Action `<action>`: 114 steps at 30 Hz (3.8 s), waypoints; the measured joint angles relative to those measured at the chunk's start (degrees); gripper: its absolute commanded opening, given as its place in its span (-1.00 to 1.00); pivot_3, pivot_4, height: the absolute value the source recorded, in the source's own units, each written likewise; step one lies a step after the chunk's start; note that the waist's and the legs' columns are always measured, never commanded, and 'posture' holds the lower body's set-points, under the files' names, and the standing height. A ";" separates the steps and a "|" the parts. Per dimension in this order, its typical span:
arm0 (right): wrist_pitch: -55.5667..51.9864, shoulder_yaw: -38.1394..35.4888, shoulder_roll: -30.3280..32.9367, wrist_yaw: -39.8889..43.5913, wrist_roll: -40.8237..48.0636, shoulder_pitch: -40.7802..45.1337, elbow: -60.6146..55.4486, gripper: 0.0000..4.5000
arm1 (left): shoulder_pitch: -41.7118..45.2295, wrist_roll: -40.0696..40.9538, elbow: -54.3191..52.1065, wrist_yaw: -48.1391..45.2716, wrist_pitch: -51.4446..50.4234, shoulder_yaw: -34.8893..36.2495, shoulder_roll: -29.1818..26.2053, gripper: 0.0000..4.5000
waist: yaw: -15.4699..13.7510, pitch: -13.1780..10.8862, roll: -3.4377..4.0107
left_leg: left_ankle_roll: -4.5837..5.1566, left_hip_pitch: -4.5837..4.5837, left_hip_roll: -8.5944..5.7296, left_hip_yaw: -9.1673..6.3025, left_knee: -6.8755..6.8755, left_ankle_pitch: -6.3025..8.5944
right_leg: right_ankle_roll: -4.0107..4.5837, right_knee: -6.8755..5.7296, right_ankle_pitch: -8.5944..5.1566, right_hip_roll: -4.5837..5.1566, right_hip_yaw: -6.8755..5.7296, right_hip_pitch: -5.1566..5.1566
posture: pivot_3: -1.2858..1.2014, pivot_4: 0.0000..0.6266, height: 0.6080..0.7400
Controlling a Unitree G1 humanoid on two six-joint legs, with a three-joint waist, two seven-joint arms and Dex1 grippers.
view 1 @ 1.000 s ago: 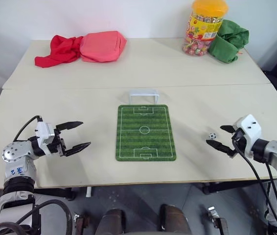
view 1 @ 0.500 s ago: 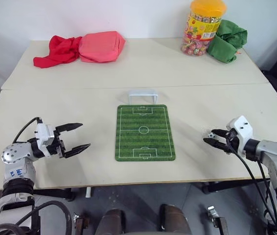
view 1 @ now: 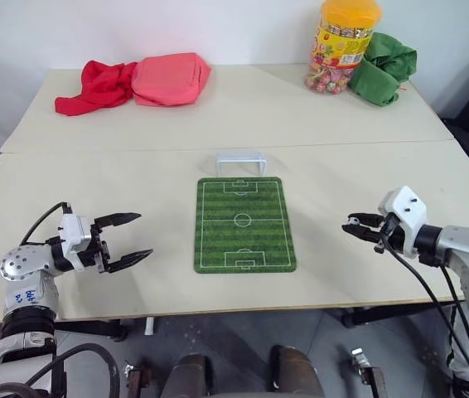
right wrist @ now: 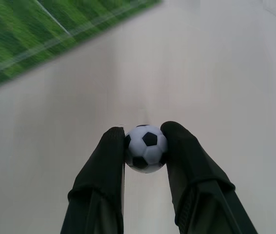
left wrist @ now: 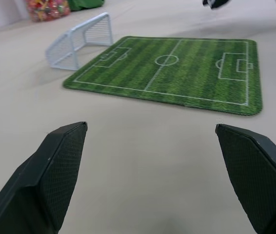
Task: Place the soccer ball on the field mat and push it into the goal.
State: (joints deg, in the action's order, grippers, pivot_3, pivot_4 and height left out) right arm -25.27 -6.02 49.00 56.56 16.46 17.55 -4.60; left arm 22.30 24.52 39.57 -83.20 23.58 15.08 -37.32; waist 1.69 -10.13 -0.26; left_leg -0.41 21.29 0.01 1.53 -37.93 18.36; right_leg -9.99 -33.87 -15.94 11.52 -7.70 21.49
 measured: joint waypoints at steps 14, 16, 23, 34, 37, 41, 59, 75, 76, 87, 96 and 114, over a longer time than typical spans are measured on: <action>-14.29 28.03 -7.47 7.41 0.11 19.21 -13.48 -0.62 | -3.94 3.03 -2.19 -2.73 0.06 0.10 1.64 1.00 | -0.14 -0.01 -0.02 | 0.04 0.06 0.01 -0.04 -0.08 0.15 | 0.00 0.01 0.00 0.00 -0.03 0.03 | 0.03 -0.52 1.00; -13.57 31.30 -8.87 8.63 -0.83 20.00 -12.95 -0.62 | -5.49 3.75 -3.70 -2.73 -0.34 0.15 2.33 1.00 | -0.24 -0.01 -0.03 | 0.05 0.07 0.00 -0.04 -0.11 0.17 | 0.00 0.00 0.00 0.00 -0.03 0.03 | 0.03 -0.52 1.00; -7.38 37.13 -12.82 11.98 -5.97 24.08 -4.64 -0.62 | -8.74 5.56 -8.57 -2.73 -2.07 0.13 3.47 1.00 | -0.08 -0.01 -0.03 | 0.05 0.07 0.00 -0.02 -0.16 0.18 | 0.00 -0.01 0.00 -0.01 -0.02 0.03 | 0.03 -0.52 1.00; -0.70 37.95 -18.31 14.43 -10.25 26.44 5.68 -0.62 | -12.30 5.81 -12.38 -1.59 -2.37 0.68 3.52 1.00 | -0.01 -0.01 -0.03 | 0.01 0.06 0.04 -0.01 -0.14 0.19 | 0.00 -0.01 0.00 -0.07 -0.01 0.05 | 0.03 -0.52 1.00; 0.33 37.95 -18.38 15.11 -10.98 26.44 6.63 -0.62 | -12.97 5.82 -12.57 -1.09 -2.37 0.78 3.52 1.00 | -0.08 -0.01 -0.03 | 0.01 0.06 0.04 -0.01 -0.14 0.20 | 0.00 0.00 0.00 -0.07 -0.02 0.05 | 0.03 -0.52 1.00; 1.60 37.95 -18.61 15.44 -11.98 26.43 7.69 -0.62 | -13.07 5.82 -13.51 -0.48 -2.38 0.78 3.52 1.00 | -0.04 -0.01 -0.03 | 0.00 0.06 0.05 -0.01 -0.14 0.20 | 0.00 -0.01 0.00 -0.07 -0.01 0.05 | 0.03 -0.52 1.00; 2.61 36.86 -19.30 16.30 -11.89 25.93 7.62 0.33 | -11.69 5.81 -13.78 0.78 -2.36 0.79 3.51 1.00 | -0.04 -0.01 -0.03 | -0.01 0.05 0.05 -0.01 -0.13 0.21 | 0.00 0.00 0.00 -0.08 -0.01 0.05 | 0.03 -0.52 1.00; -5.41 27.54 -16.34 13.74 -6.84 24.51 -6.86 -0.36 | -4.80 5.44 -7.53 -1.37 -2.22 -0.09 3.51 1.00 | -0.24 -0.01 -0.03 | 0.01 0.06 0.05 -0.02 -0.12 0.23 | 0.00 0.01 0.00 -0.08 -0.03 0.05 | 0.03 -0.52 1.00; -6.26 27.39 -15.77 13.39 -6.48 22.96 -8.40 -0.51 | -4.36 5.36 -6.96 -1.57 -2.19 -0.14 3.50 1.00 | -0.18 -0.01 -0.04 | 0.01 0.07 0.05 0.00 -0.12 0.25 | 0.00 0.02 0.00 -0.08 -0.03 0.05 | 0.03 -0.52 1.00; -10.77 28.52 -15.75 6.49 -5.85 13.37 -15.88 -0.99 | -0.67 5.34 -2.83 -2.86 -4.13 -1.13 2.64 1.00 | -0.11 -0.02 -0.06 | 0.02 0.05 0.06 0.03 -0.12 0.27 | 0.00 0.02 0.00 -0.09 -0.02 0.06 | 0.03 -0.52 1.00; -6.75 31.21 -18.67 4.69 -7.62 13.63 -7.87 -0.99 | -5.54 6.10 -5.87 -2.86 -6.64 -3.19 0.44 1.00 | -0.12 -0.03 -0.06 | 0.02 0.05 0.08 0.06 -0.13 0.27 | 0.00 0.01 0.00 -0.09 0.00 0.08 | 0.03 -0.52 1.00; 11.16 22.45 -20.64 -0.99 -13.77 34.54 20.67 -0.99 | -4.92 6.54 -7.38 -2.79 -4.86 -2.29 0.25 1.00 | -0.10 -0.04 -0.04 | 0.03 0.05 0.12 0.09 -0.04 0.38 | 0.00 0.04 0.00 -0.13 -0.06 0.14 | 0.03 -0.52 1.00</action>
State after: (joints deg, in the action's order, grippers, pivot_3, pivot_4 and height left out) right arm -14.11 16.43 28.36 55.57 2.69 52.09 16.07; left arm 17.38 31.06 32.20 -85.99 18.72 12.78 -37.07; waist 1.59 -10.17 -0.30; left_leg -0.38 21.35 0.13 1.62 -37.97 18.74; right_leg -9.99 -33.84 -15.94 11.38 -7.76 21.64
